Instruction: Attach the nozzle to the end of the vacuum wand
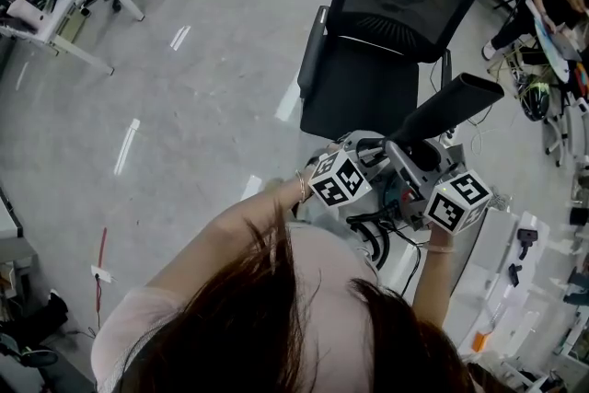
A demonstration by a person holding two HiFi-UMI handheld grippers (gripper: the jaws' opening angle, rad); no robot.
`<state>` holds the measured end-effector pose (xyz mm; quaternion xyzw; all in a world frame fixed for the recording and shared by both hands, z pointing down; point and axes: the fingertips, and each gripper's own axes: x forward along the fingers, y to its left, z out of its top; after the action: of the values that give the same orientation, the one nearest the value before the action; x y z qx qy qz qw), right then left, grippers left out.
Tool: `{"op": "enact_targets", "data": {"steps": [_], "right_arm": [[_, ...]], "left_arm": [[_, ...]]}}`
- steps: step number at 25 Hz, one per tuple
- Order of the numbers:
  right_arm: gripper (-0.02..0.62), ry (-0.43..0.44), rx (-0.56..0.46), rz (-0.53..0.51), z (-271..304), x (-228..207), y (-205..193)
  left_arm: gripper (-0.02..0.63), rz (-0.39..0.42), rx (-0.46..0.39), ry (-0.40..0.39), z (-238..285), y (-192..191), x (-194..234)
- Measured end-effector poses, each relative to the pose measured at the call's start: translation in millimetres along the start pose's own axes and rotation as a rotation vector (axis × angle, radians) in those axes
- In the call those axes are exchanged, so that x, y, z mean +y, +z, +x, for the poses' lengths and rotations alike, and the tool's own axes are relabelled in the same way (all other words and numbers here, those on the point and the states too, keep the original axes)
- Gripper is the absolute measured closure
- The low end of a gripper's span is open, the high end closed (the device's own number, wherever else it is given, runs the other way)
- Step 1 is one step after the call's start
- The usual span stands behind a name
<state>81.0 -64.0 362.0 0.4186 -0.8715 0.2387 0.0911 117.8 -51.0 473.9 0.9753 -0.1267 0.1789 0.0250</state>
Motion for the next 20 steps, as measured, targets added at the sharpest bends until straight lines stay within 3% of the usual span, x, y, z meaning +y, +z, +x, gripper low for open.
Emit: {"op": "enact_targets", "data": {"steps": [5, 7, 11, 20], "right_arm": [[0.416, 0.195, 0.108, -0.018, 3.1, 5.9, 0.0], [0.416, 0.222, 0.114, -0.032, 4.5, 7.5, 0.2], [0.411, 0.083, 0.061, -0.026, 8.4, 3.1, 2.2], [0.413, -0.253, -0.216, -0.037, -2.0, -2.2, 2.8]], "left_arm": [[0.457, -0.011, 0.002, -0.016, -2.0, 0.4, -0.5], [0.457, -0.016, 0.001, -0.02, -2.7, -0.3, 0.0], [0.457, -0.022, 0.016, -0.014, -2.5, -1.8, 2.7], [0.457, -0.029, 0.021, -0.004, -1.5, -1.0, -1.9]]}}
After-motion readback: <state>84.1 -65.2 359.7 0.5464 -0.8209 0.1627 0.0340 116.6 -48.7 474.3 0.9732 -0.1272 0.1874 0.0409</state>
